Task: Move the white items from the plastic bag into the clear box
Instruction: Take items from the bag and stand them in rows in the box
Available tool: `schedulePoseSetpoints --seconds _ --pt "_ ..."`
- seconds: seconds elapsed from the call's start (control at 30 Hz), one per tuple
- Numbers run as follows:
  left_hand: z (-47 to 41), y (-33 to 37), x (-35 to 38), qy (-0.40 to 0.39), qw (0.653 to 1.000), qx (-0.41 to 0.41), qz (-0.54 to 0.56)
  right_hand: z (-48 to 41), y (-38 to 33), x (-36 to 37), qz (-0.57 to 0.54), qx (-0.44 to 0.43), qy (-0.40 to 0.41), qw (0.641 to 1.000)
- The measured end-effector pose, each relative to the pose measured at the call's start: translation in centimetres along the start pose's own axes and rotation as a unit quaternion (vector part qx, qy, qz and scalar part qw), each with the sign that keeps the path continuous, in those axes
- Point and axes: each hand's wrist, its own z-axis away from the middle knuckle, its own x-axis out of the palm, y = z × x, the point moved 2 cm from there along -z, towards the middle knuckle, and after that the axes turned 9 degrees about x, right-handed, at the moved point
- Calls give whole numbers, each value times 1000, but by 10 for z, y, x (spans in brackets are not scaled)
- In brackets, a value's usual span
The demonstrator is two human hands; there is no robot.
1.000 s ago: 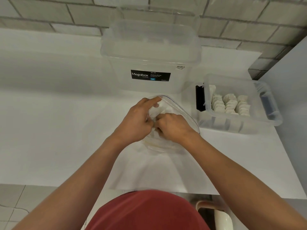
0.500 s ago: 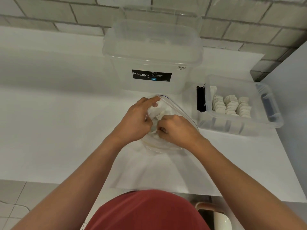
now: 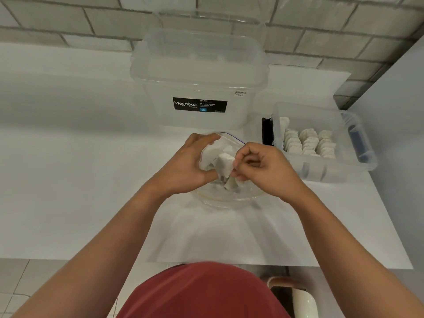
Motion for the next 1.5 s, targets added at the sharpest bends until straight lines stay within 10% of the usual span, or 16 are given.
schedulePoseSetpoints --seconds 0.33,0.63,0.97,1.3,1.5 --pt "-5 -3 8 -30 999 -21 -1 4 1 -11 -61 2 -12 998" --pt "-10 1 10 -28 998 11 -54 8 -16 -23 175 -70 32 982" --pt "-11 0 14 94 995 -19 -19 -7 -24 -149 186 -103 319 923" --pt "-16 1 17 124 992 -33 -20 -96 29 -155 337 32 83 937" --pt "-16 -2 12 128 990 -48 -18 -121 47 -146 399 77 132 904"
